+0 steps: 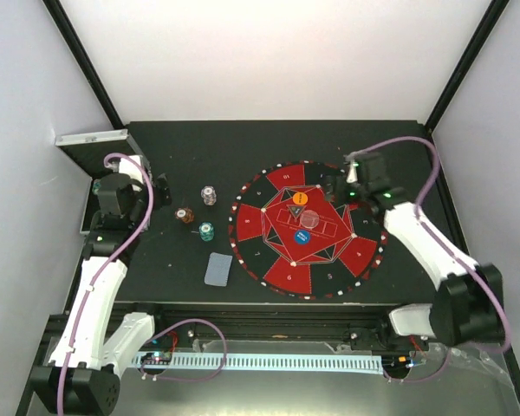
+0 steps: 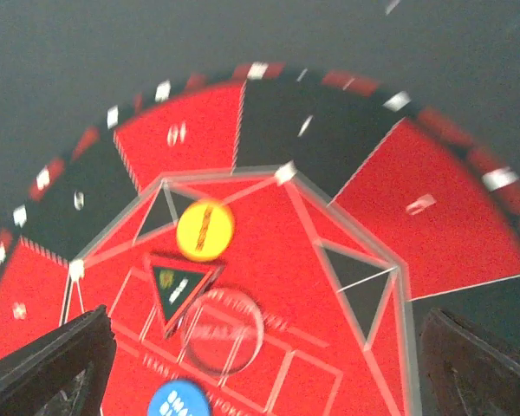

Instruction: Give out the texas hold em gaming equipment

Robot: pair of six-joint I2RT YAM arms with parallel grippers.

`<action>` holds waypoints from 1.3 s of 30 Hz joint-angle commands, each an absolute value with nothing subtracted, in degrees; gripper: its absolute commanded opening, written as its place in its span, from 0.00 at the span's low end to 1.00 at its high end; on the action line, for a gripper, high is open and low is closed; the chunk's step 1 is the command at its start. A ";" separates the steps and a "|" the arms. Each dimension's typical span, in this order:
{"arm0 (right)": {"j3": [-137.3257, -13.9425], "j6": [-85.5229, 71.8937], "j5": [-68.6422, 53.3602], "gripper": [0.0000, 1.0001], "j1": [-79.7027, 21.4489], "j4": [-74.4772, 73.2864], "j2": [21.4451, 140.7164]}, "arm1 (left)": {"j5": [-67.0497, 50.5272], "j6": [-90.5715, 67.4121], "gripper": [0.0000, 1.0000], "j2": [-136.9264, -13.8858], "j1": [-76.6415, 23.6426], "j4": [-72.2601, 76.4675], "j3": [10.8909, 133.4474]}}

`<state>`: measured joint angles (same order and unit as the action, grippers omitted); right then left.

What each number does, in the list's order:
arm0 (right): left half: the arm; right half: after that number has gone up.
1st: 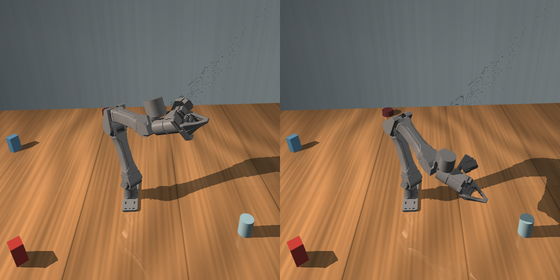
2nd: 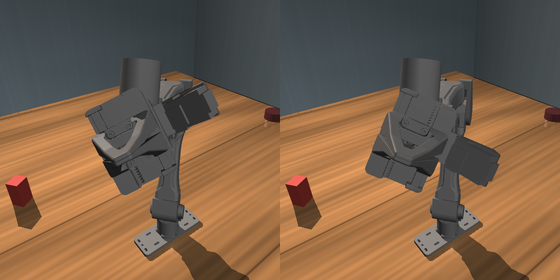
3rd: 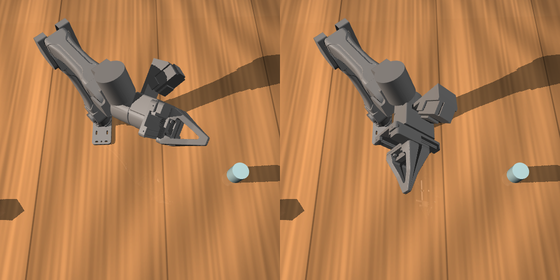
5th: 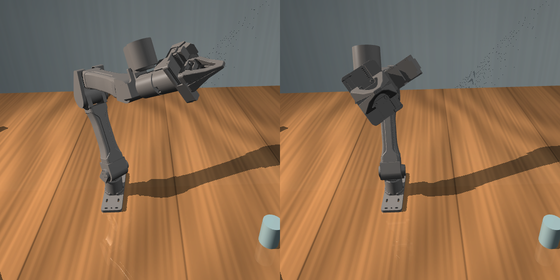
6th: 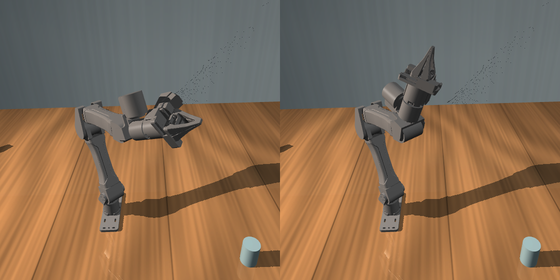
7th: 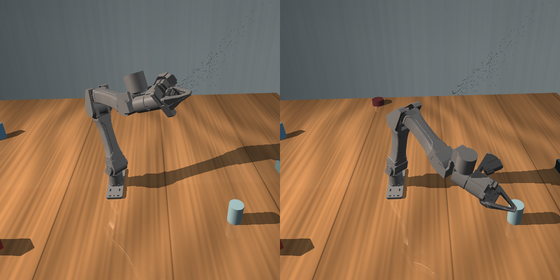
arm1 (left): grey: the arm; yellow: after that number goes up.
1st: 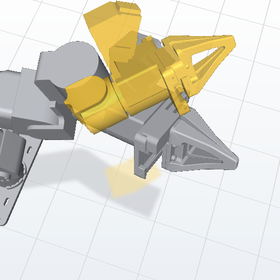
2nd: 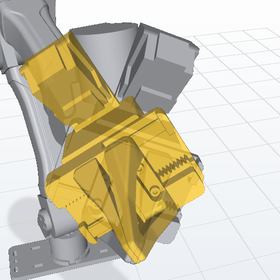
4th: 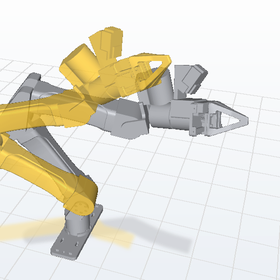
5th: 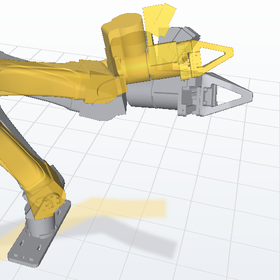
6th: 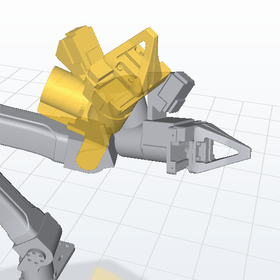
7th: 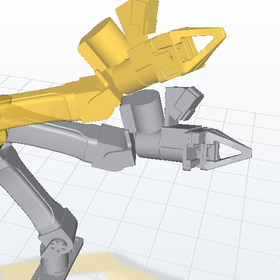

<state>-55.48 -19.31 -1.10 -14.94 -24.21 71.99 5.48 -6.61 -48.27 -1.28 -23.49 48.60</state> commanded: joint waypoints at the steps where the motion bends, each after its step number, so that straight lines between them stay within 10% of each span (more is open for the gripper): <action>1: -59.19 -17.78 0.68 0.96 -22.82 -32.11 82.30 | 10.32 -2.51 0.99 -47.09 -1.34 -20.80 48.80; 39: -68.23 -19.25 8.87 0.73 -30.42 -33.06 108.86 | 13.42 -2.72 0.99 -42.37 -1.36 -19.78 45.35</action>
